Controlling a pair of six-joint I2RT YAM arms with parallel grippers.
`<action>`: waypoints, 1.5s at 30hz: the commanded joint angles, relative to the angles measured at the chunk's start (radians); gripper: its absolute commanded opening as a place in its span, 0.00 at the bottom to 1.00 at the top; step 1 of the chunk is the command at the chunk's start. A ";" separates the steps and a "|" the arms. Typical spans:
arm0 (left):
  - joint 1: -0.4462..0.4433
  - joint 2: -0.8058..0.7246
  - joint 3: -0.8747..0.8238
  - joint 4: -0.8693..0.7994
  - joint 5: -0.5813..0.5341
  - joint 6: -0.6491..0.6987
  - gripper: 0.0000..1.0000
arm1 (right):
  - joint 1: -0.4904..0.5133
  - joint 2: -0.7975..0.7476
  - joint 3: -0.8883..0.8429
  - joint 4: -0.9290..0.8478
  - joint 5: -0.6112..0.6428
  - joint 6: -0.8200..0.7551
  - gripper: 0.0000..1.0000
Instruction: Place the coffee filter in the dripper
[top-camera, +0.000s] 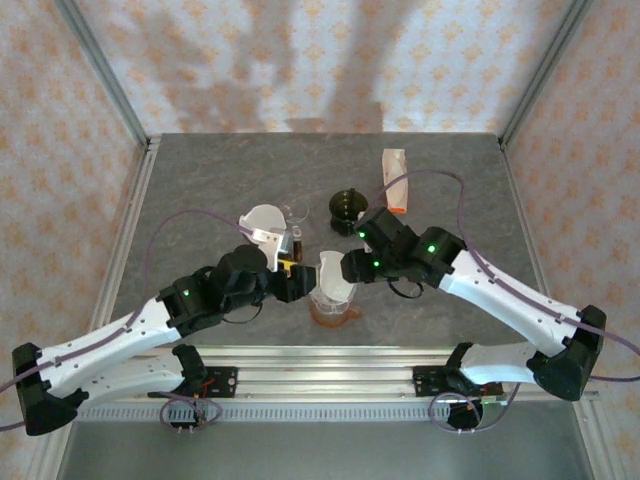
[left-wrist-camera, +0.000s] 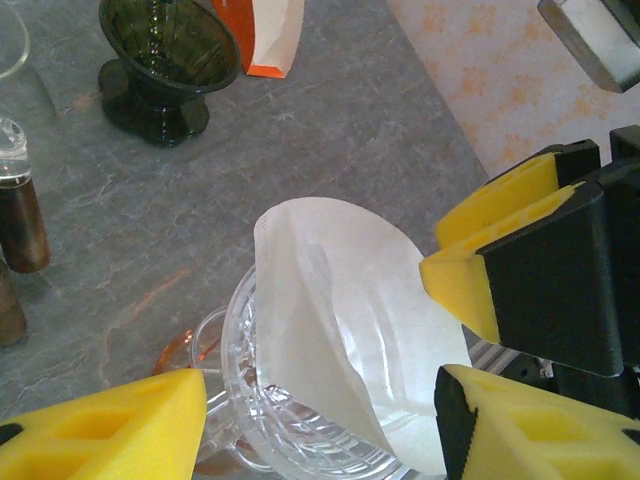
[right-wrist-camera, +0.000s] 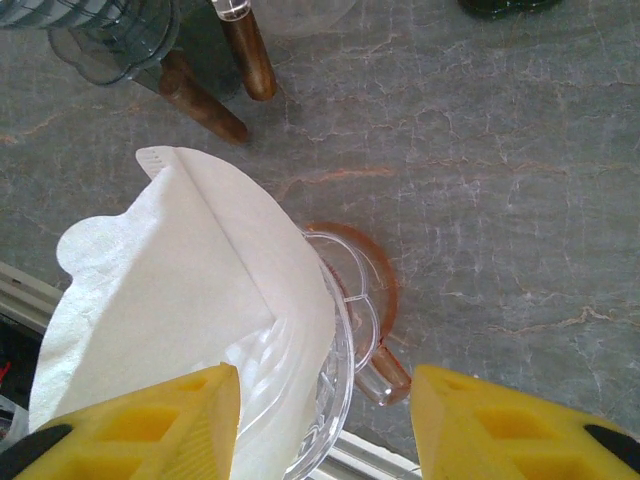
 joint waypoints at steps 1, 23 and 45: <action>-0.006 0.054 0.022 0.005 -0.005 0.018 0.62 | 0.006 -0.021 -0.020 0.015 0.032 0.017 0.48; -0.007 0.072 -0.034 -0.003 -0.032 -0.013 0.53 | 0.007 -0.013 -0.056 0.025 0.022 0.012 0.42; -0.006 0.085 -0.066 0.015 -0.047 -0.025 0.52 | 0.007 -0.027 -0.074 0.027 0.045 -0.009 0.43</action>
